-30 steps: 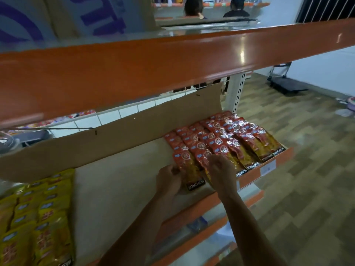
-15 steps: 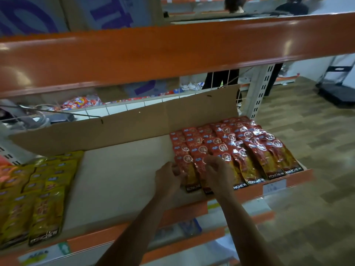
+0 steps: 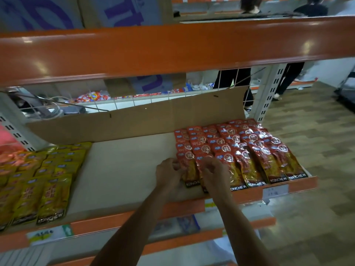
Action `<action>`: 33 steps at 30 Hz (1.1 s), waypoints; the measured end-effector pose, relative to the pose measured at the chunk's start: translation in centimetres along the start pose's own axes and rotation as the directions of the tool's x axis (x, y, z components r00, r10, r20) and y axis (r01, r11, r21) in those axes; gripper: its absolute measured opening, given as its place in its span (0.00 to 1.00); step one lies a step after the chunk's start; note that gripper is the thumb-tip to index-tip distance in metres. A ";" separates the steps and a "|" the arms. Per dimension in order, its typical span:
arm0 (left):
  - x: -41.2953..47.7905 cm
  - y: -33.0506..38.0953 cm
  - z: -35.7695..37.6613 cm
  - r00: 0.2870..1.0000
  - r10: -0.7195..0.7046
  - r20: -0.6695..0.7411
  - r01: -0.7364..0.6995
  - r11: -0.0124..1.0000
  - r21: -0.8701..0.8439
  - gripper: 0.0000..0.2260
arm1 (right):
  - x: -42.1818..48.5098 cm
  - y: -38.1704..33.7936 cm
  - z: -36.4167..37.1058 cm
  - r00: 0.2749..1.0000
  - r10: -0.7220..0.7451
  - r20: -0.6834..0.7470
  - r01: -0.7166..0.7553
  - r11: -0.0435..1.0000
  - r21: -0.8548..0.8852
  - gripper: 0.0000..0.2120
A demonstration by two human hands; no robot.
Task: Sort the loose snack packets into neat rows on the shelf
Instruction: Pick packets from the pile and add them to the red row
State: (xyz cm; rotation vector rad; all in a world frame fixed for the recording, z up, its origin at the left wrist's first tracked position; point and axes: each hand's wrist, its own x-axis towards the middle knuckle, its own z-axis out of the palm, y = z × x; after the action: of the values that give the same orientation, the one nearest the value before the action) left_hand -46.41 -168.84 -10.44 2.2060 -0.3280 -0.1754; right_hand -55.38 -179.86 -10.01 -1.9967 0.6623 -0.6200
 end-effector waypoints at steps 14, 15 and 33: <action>-0.1 0.0 0.1 0.999 0.023 -0.023 -0.022 1.000 0.013 0.19 | -1.4 -0.5 -0.8 0.999 0.031 0.023 -0.030 0.999 -0.013 0.09; -0.3 -0.1 0.0 0.999 0.026 -0.031 -0.026 1.000 0.008 0.18 | -1.6 -0.7 -0.8 0.999 0.024 0.029 -0.024 1.000 -0.017 0.09; -7.8 -11.2 -19.4 0.925 0.288 -0.248 -0.159 0.886 0.437 0.14 | -10.9 -13.5 16.9 0.880 -0.266 0.394 0.311 0.949 -0.054 0.15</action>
State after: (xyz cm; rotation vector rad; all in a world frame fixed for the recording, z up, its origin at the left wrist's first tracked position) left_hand -47.22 -145.33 -7.44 2.5353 -0.4791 0.4003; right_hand -49.54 -156.45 -7.65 -2.2648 0.1629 -0.3478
